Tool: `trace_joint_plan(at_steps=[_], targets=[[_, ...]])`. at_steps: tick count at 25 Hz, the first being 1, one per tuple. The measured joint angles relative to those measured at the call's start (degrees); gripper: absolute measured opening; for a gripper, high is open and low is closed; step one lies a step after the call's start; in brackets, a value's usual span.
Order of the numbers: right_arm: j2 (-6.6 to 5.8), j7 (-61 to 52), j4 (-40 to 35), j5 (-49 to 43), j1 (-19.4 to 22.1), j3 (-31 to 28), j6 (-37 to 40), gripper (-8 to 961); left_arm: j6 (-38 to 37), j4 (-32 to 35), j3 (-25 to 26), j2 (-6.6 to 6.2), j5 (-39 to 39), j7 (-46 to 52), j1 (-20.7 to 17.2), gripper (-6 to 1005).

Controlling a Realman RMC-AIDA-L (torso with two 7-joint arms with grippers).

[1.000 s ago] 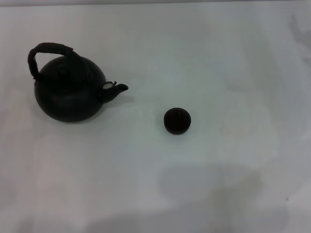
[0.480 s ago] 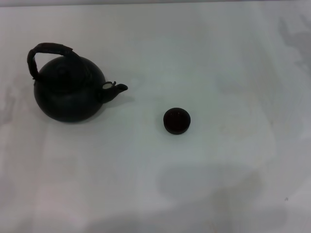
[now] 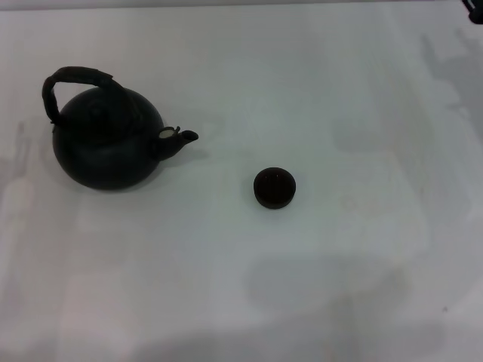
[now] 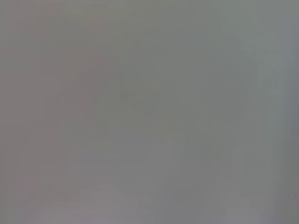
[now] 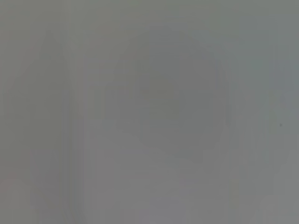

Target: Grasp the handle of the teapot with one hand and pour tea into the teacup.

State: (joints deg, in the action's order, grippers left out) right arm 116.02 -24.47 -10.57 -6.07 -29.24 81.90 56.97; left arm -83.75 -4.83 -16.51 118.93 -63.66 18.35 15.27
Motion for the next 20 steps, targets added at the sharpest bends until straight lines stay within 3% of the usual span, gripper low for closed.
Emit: trace_joint_plan(at_steps=[20], targets=[[0.17, 0.6, 0.1, 0.4, 0.4, 1.8, -0.6, 680, 5.8, -0.6, -0.2, 0.17, -0.3, 0.3, 2.4, 641]])
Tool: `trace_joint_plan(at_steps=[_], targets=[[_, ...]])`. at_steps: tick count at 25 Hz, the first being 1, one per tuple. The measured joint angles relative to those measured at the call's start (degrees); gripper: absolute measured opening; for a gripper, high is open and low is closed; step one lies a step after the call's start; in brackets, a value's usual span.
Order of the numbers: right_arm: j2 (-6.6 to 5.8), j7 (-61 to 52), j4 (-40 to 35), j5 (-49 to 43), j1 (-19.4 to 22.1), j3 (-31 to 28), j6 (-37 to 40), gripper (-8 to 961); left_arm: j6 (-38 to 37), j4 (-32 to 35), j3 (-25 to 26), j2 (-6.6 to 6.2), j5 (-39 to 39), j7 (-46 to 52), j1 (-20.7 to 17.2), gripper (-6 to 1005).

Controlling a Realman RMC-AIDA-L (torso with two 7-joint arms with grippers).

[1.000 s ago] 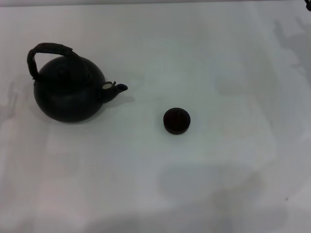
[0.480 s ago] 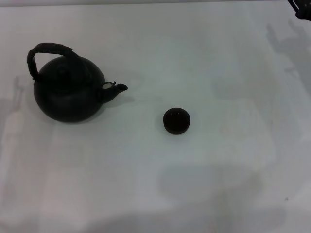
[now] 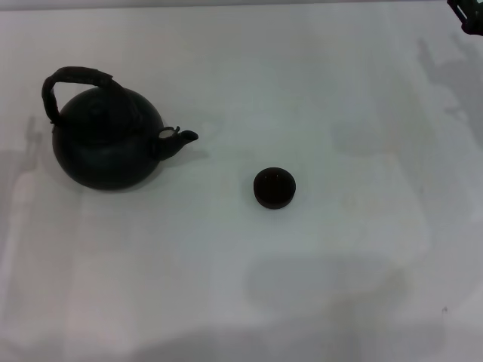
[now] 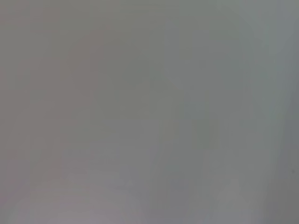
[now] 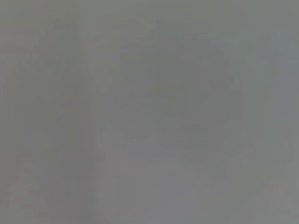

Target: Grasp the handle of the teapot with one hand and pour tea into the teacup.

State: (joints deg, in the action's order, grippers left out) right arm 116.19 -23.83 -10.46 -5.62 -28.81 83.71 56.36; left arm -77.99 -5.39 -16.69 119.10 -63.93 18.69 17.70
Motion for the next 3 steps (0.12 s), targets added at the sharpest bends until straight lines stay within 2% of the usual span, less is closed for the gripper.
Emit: trace_joint_plan(at_steps=[3], targets=[[0.00, -0.1, 0.0, 0.0, 0.1, -0.1, -0.1, 675, 0.2, 0.0, -0.1, 0.07, -0.1, 0.1, 0.5, 641]])
